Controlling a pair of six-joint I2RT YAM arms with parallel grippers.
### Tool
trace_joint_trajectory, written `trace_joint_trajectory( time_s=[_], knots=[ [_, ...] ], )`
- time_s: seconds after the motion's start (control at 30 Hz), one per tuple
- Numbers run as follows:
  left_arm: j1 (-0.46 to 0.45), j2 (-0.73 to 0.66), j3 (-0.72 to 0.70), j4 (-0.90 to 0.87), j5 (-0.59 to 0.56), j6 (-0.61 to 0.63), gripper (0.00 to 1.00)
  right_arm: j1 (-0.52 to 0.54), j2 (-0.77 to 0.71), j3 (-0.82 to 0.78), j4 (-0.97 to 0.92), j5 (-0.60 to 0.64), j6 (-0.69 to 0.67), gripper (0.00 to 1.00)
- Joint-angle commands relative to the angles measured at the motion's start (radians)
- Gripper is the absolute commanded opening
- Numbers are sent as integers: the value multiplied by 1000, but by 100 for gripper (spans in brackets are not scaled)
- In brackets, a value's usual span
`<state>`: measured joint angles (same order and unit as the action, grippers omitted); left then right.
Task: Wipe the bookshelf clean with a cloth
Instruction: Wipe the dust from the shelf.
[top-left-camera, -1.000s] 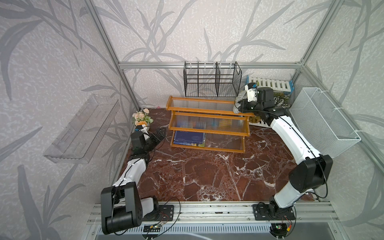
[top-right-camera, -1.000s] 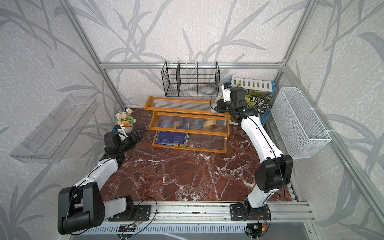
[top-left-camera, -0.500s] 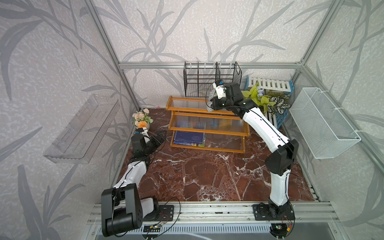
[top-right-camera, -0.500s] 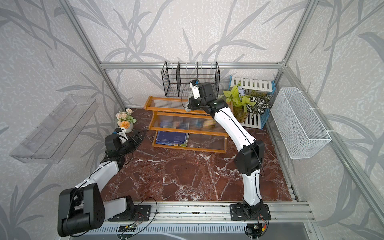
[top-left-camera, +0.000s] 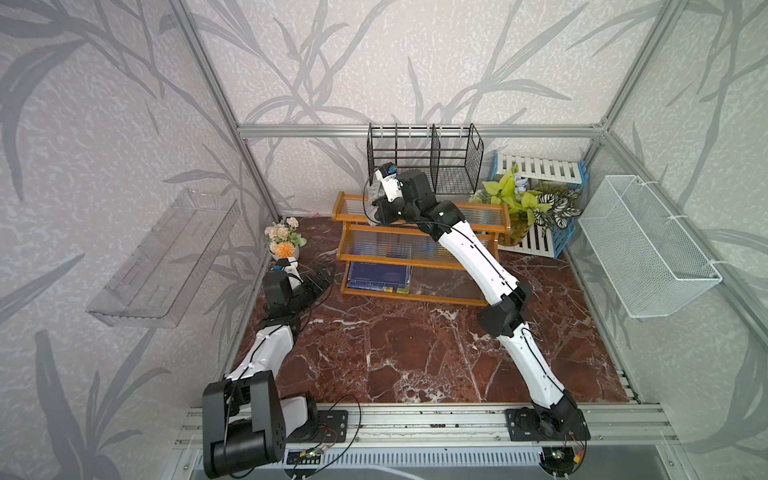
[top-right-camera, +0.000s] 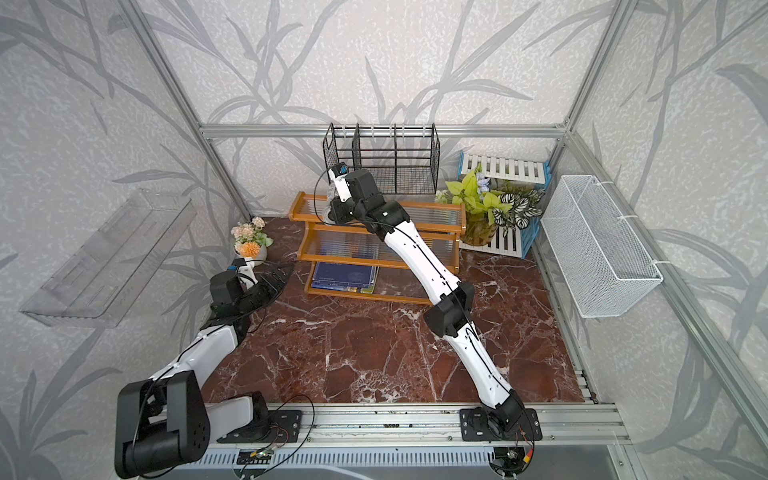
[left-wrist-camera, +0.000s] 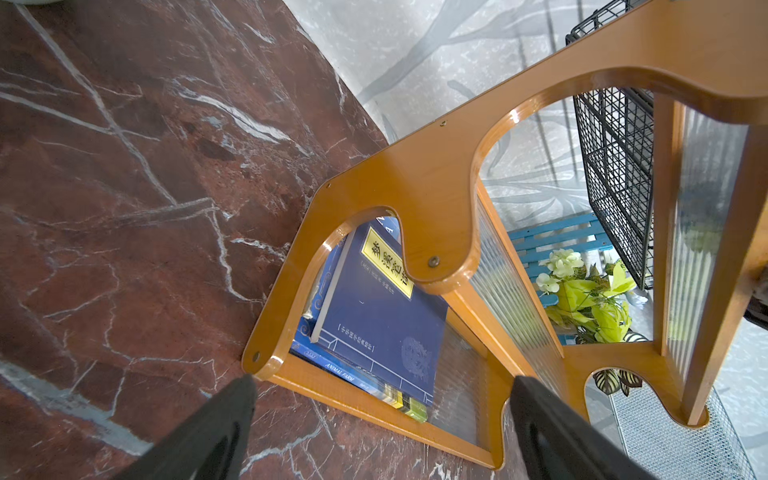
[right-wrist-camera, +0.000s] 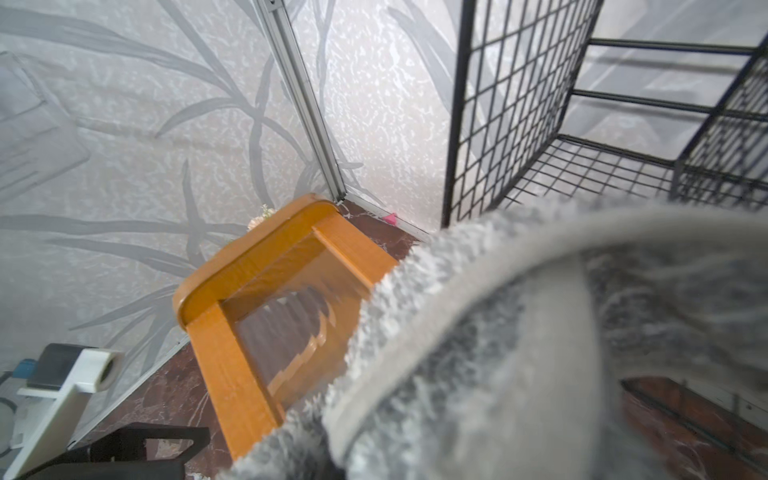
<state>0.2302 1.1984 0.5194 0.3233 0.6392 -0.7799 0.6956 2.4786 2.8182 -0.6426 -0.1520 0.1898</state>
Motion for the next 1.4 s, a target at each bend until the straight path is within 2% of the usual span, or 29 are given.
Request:
trace_joint_trajectory(
  time_s=[0.0,0.17,0.43,0.7,0.9,1.03,1.1,1.23,1.37],
  knots=[
    [4,-25,-1,-1,33,10,100,21,32,-46,59,-90,41,0],
    [4,-35,-11,-2,43,10,100,36,122,57,152,-232,85,0],
    [4,-38,-26,18,40,2,100,41,143,55,253,-390,120,2],
    [6,-68,-23,16,44,-7,100,39,64,55,284,-551,152,2],
    [7,-139,10,-47,66,10,100,39,-50,19,163,-579,115,2],
    [15,-188,28,-55,110,-23,100,40,-154,-119,113,-589,89,2],
    [24,-202,23,37,178,-102,100,39,-226,-244,141,-594,93,3],
    [29,-221,24,267,287,-271,100,39,-384,-553,311,-630,143,4],
    [26,-239,55,393,351,-377,100,41,-498,-742,449,-694,212,7]
  ],
)
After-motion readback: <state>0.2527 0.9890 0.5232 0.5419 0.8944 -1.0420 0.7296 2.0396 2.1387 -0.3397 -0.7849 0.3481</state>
